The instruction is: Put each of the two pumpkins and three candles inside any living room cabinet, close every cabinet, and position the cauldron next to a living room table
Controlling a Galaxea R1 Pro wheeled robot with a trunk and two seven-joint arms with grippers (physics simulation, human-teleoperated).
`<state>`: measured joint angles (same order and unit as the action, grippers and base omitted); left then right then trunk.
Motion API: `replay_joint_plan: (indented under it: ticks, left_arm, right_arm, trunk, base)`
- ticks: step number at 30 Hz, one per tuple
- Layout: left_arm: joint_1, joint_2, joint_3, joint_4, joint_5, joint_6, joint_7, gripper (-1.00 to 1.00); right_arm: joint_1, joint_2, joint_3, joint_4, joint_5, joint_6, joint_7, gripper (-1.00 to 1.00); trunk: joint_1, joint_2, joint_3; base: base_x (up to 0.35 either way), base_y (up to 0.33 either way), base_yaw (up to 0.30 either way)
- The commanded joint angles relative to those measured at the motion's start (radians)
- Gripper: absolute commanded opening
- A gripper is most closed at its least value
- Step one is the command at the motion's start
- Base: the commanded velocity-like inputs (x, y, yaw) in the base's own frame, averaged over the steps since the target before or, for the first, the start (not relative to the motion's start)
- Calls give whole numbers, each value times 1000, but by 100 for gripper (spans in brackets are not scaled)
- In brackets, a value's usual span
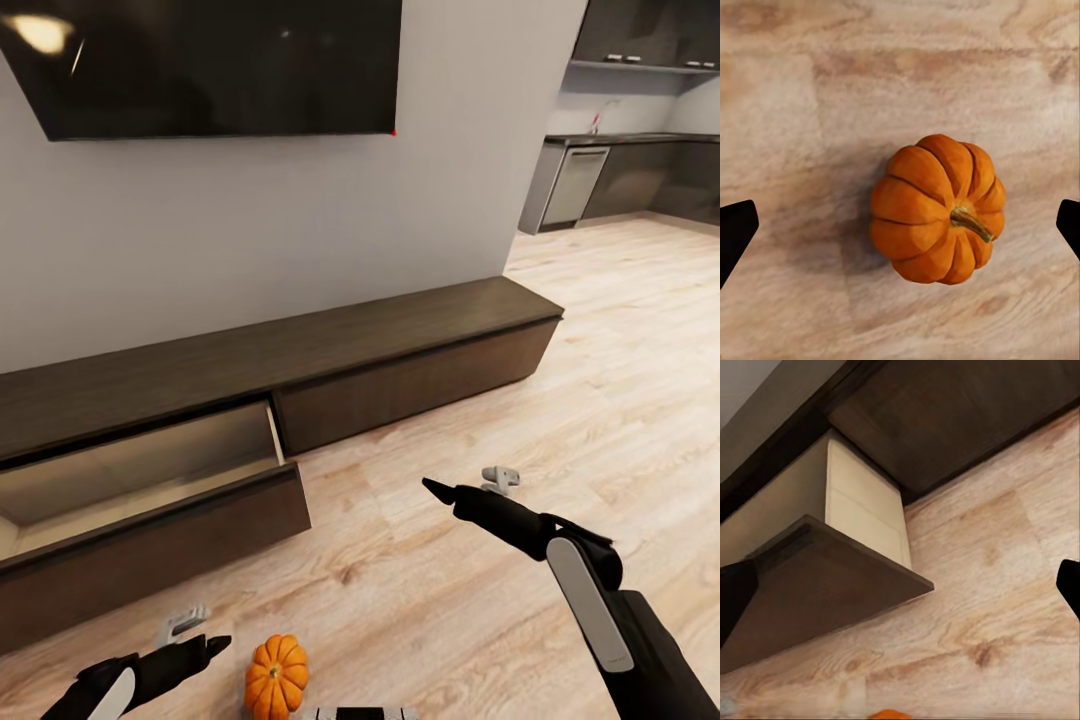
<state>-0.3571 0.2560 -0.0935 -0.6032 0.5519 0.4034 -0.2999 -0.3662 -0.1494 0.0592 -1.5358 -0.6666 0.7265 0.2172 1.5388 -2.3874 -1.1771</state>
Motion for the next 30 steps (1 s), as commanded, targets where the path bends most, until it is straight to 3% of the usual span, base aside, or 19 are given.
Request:
replay_joint_plan:
  ticks: [1,16,21,30]
  left_arm:
    - [0,0,-10,-1,6,3,1,100]
    - [0,0,-25,-1,5,-20,-1,100]
    - [0,2,-26,-1,6,-20,-4,100]
    - [-17,12,-22,-22,2,0,-144,100]
  right_arm:
    - [-1,-1,7,0,2,4,4,100]
    - [-2,-2,20,2,-4,5,17,100]
    - [-2,-2,19,3,-4,5,17,100]
    - [-2,-2,19,1,-5,6,19,100]
  trunk:
    - [4,-8,-4]
    - [61,-113,-51]
    - [63,-114,-70]
    - [68,-116,-105]
  base:
    - [0,0,0]
    - [0,0,0]
    - [0,0,0]
    - [0,0,0]
